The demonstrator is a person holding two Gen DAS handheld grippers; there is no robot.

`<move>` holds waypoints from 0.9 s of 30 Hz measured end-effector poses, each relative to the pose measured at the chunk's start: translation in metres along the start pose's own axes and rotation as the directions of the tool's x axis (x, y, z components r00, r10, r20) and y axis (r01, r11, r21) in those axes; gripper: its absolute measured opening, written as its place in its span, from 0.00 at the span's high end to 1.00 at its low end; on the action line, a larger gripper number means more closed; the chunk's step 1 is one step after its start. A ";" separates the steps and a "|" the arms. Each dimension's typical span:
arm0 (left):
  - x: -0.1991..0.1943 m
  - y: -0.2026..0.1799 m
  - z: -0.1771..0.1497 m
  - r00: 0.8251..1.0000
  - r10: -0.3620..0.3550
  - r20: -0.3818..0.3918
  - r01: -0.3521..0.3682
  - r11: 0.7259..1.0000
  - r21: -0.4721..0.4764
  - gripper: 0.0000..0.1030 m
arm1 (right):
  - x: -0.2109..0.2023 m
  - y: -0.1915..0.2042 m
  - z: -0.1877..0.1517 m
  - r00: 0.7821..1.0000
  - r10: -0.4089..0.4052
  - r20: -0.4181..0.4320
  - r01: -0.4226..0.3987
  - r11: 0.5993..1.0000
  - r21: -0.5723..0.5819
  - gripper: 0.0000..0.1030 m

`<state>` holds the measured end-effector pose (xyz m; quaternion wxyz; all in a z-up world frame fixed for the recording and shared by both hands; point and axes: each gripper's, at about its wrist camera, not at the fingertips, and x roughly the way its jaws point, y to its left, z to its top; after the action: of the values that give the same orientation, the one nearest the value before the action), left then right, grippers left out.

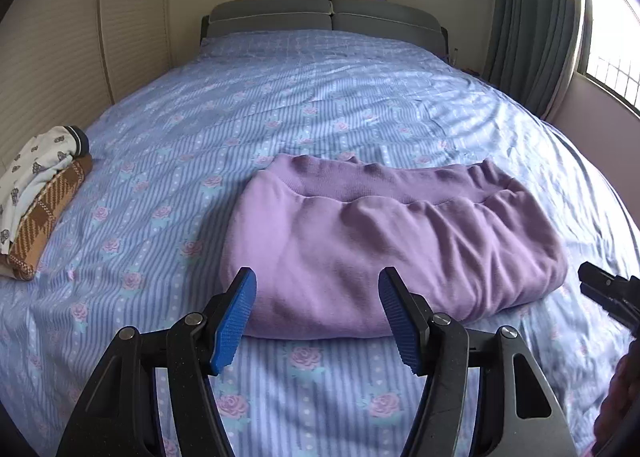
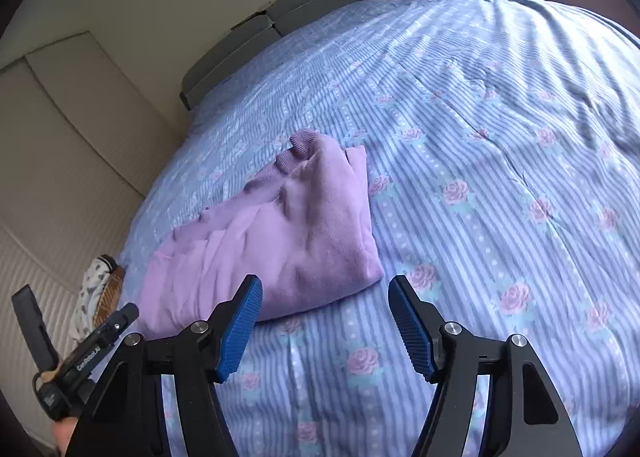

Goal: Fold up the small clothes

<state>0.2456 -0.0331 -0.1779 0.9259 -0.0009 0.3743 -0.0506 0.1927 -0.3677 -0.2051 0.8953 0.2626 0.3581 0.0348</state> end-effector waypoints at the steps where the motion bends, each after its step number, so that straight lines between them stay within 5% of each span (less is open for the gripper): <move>1: 0.002 0.003 -0.001 1.000 0.006 -0.003 -0.006 1.000 -0.006 0.39 | 0.004 0.000 0.002 1.000 0.005 -0.011 -0.006 0.999 -0.038 0.35; 10: 0.014 -0.013 -0.009 1.000 -0.008 -0.020 0.007 1.000 -0.005 0.39 | 0.022 0.016 0.011 0.992 -0.005 -0.122 -0.041 0.929 -0.368 0.43; 17: 0.014 -0.036 -0.007 0.999 -0.028 -0.030 0.029 0.999 0.027 0.39 | 0.034 0.011 0.024 0.966 0.071 -0.249 -0.193 0.837 -0.512 0.44; 21: 0.015 -0.048 -0.007 0.999 -0.034 -0.033 0.035 0.998 0.044 0.39 | 0.051 0.004 0.024 0.945 0.059 -0.320 -0.236 0.801 -0.550 0.69; 27: 0.018 -0.058 -0.007 0.998 -0.033 -0.046 0.036 0.998 0.053 0.39 | 0.046 0.004 0.030 0.952 0.055 -0.300 -0.232 0.770 -0.594 0.89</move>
<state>0.2479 -0.0924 -0.1927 0.9160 0.0186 0.3934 -0.0767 0.2473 -0.3662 -0.2138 0.8697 -0.0281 0.4217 0.2549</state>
